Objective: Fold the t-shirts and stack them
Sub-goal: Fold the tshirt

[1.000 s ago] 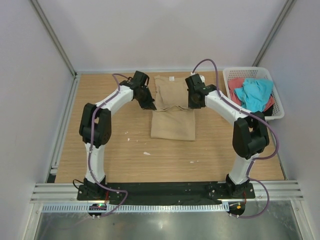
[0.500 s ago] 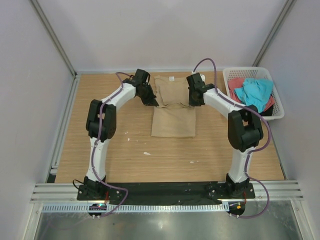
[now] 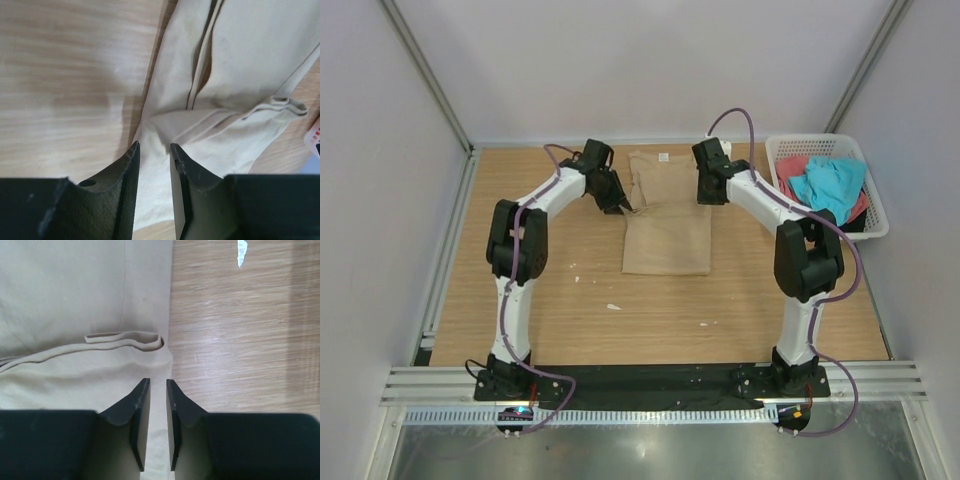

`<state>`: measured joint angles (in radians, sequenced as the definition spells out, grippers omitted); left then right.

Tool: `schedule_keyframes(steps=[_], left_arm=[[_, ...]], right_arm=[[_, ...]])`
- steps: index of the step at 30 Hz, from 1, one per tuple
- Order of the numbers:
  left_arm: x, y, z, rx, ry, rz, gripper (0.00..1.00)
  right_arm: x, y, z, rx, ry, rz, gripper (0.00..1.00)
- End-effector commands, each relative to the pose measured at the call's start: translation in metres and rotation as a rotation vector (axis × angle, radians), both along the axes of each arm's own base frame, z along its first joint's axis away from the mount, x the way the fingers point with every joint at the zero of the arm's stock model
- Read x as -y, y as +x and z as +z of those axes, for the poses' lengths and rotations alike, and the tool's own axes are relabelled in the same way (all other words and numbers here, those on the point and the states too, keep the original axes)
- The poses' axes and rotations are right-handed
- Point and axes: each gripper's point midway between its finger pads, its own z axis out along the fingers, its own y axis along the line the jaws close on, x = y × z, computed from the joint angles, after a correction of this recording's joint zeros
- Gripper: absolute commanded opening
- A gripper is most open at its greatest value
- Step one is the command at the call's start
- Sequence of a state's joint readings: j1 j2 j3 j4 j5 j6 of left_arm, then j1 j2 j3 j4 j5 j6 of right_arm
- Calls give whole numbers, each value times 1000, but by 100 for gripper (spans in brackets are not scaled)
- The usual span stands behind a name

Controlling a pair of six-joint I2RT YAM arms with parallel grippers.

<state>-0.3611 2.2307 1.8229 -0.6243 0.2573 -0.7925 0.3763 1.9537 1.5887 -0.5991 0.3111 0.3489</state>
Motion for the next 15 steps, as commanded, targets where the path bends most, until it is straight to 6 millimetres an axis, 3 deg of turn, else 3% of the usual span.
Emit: schedule_keyframes(steps=[1, 5, 10, 15], left_arm=[[1, -5, 47, 121, -10, -23, 31], [11, -17, 44, 132, -25, -63, 20], [12, -26, 25, 94, -3, -73, 15], [16, -13, 9, 83, 11, -77, 15]], right_arm=[[1, -8, 24, 37, 39, -16, 22], [-7, -11, 12, 15, 85, -3, 17], [-17, -10, -2, 10, 129, 17, 17], [-12, -3, -18, 3, 105, -2, 18]])
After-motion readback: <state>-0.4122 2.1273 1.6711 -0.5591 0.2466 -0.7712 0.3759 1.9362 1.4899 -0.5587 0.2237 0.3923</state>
